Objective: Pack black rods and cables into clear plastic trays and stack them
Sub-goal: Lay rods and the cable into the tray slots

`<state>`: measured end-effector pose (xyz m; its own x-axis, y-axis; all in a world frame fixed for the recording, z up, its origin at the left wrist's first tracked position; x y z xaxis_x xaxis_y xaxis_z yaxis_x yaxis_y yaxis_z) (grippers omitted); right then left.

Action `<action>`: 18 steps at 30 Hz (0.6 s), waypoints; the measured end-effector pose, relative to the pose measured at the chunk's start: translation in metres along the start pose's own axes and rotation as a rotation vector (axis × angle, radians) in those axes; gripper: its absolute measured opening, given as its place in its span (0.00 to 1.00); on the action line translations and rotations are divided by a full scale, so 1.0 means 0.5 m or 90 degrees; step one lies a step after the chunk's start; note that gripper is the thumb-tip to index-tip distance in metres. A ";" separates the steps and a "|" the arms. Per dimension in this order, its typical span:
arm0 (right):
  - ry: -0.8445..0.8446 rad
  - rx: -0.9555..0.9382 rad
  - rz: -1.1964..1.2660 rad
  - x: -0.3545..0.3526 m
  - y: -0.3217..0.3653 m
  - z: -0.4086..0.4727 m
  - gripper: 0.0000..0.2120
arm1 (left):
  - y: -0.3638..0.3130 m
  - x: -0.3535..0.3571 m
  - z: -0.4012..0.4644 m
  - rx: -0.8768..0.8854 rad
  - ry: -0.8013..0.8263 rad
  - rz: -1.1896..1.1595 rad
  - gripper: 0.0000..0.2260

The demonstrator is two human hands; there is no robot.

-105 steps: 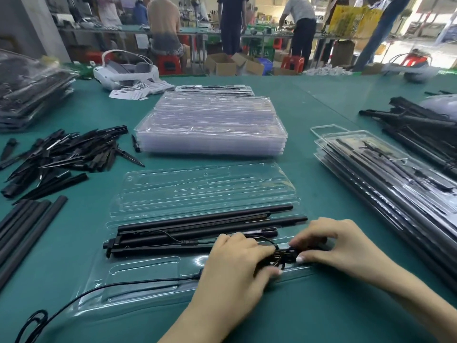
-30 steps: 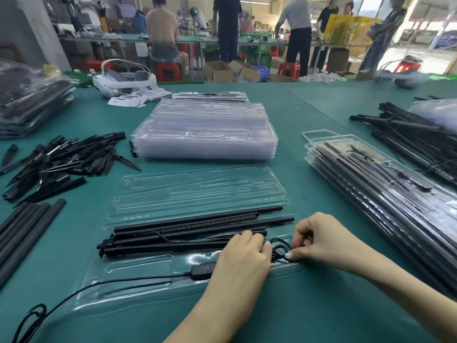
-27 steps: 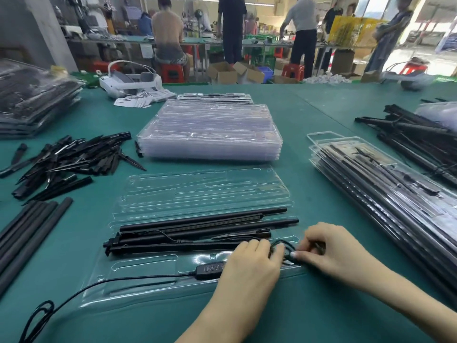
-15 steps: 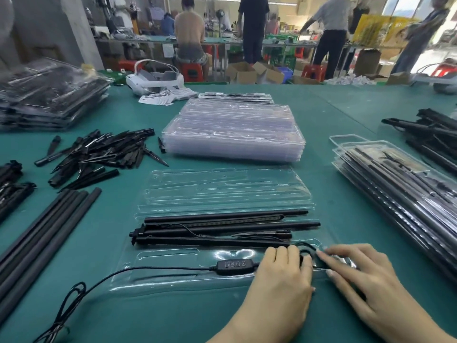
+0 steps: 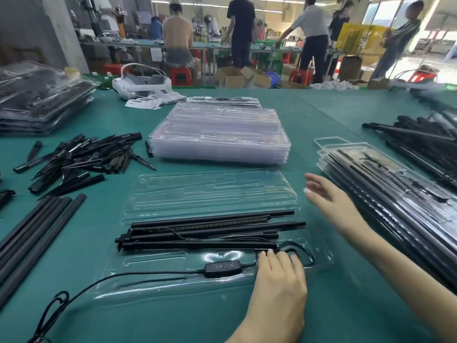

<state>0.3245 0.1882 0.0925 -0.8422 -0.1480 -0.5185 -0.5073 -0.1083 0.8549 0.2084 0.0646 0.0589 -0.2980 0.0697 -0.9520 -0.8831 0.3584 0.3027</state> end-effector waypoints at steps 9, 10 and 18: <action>0.019 0.147 0.403 0.040 -0.042 0.155 0.13 | -0.003 0.001 -0.006 0.011 0.006 -0.020 0.26; 0.015 0.115 0.405 0.034 -0.036 0.155 0.13 | -0.002 0.001 -0.007 0.019 0.008 -0.024 0.25; 0.137 -0.136 0.359 -0.012 0.037 0.081 0.13 | 0.022 0.006 -0.020 0.010 0.004 -0.055 0.28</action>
<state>0.3128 0.2270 0.1122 -0.9022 -0.4312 0.0000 0.0701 -0.1467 0.9867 0.1941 0.0594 0.0600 -0.2238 0.0325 -0.9741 -0.8995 0.3780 0.2193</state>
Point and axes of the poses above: each hand's wrist, its own z-axis towards the middle knuckle, its own x-axis out of the palm, y = z × x, the point moved 8 cm from there along z, towards the middle knuckle, and after that the axes turned 14 degrees about y, right-handed, at the moved point
